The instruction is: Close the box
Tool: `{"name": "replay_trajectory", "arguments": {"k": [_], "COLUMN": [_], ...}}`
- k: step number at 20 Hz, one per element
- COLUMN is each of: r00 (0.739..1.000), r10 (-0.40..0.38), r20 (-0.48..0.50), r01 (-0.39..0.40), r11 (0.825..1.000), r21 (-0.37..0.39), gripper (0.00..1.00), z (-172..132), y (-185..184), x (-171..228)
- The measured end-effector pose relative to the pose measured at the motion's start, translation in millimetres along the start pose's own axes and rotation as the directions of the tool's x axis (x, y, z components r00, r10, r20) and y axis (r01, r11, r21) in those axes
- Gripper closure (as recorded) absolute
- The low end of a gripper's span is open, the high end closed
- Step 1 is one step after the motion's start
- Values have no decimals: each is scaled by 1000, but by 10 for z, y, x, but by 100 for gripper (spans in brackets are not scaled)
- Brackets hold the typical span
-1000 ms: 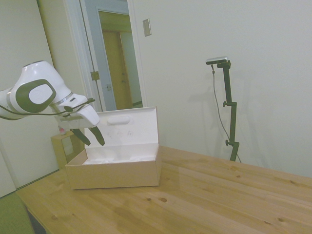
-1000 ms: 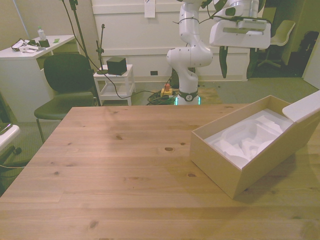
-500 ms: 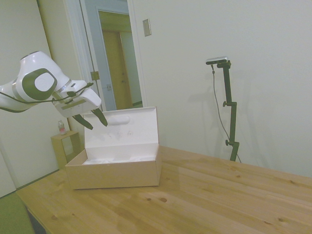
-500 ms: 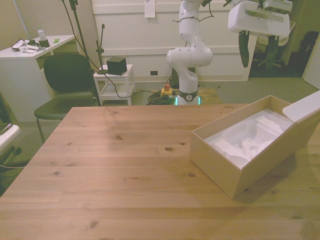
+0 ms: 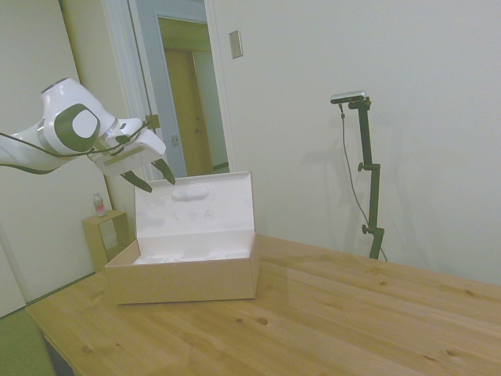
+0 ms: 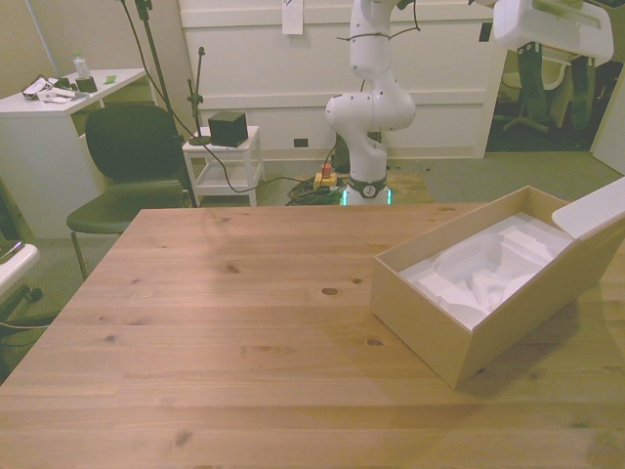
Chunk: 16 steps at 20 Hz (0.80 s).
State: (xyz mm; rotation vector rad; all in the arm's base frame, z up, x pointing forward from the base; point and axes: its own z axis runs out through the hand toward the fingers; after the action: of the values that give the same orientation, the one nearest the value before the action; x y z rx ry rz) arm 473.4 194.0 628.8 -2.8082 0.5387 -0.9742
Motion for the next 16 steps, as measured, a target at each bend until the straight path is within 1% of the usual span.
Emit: {"name": "replay_trajectory", "arguments": {"k": [5, 9, 11, 13, 16], "r00": [1000, 999, 998, 998, 999], "r10": [-5, -3, -4, -2, -2], "r20": [-26, -53, -62, -62, -53], "r01": [6, 6, 8, 6, 4], "r11": [1000, 998, 998, 998, 999], "r21": [28, 60, 66, 55, 40], "gripper": [0, 0, 0, 0, 0], "z": [-81, -197, -209, -136, 88], "y": [-267, -454, -555, -629, -708], "x": [5, 161, 218, 278, 409]}}
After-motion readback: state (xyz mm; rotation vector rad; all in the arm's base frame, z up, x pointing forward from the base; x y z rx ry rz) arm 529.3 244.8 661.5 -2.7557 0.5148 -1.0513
